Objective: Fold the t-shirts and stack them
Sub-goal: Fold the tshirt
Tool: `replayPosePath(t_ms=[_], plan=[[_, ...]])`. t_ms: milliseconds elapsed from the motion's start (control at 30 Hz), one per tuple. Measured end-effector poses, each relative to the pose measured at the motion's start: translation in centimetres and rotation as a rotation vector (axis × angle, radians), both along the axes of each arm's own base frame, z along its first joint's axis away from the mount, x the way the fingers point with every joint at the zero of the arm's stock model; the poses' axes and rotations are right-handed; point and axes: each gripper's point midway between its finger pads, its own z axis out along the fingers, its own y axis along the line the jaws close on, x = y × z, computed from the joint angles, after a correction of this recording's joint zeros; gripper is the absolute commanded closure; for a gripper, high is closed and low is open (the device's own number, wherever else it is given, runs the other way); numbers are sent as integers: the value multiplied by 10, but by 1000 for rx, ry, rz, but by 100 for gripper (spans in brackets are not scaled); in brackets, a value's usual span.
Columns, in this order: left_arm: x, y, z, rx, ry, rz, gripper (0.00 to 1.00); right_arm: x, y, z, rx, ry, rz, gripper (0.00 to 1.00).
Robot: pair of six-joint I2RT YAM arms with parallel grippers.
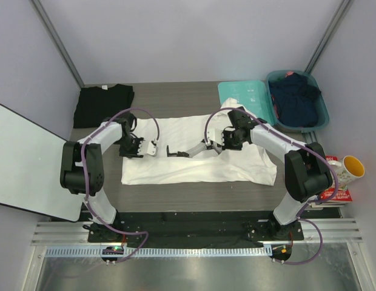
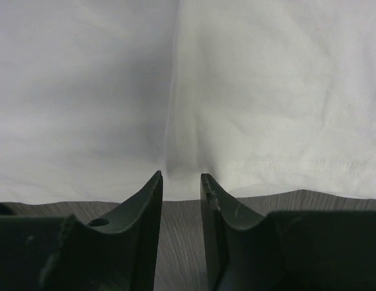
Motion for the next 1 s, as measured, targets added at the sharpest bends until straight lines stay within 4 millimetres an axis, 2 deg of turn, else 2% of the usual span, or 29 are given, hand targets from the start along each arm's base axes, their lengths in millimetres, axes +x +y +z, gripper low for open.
replayPosePath(t_ms=[333, 467, 500, 533, 567, 600, 1000], plan=[[4, 0, -4, 2, -5, -1, 72, 2, 1, -2, -3, 2, 5, 99], [3, 0, -12, 5, 13, -1, 67, 2, 1, -3, -5, 4, 4, 99], [4, 0, -13, 6, 15, 0, 68, 2, 1, -3, -5, 5, 4, 99], [4, 0, -13, 7, 13, 0, 76, 2, 1, -3, -5, 5, 4, 99], [5, 0, -13, 6, 9, 1, 94, 2, 1, -3, -6, 6, 4, 99], [6, 0, -12, 6, 7, 1, 100, 2, 1, -3, -5, 5, 4, 99], [10, 2, -9, 17, 1, 4, 100, 4, 0, -2, -9, -1, 7, 99]])
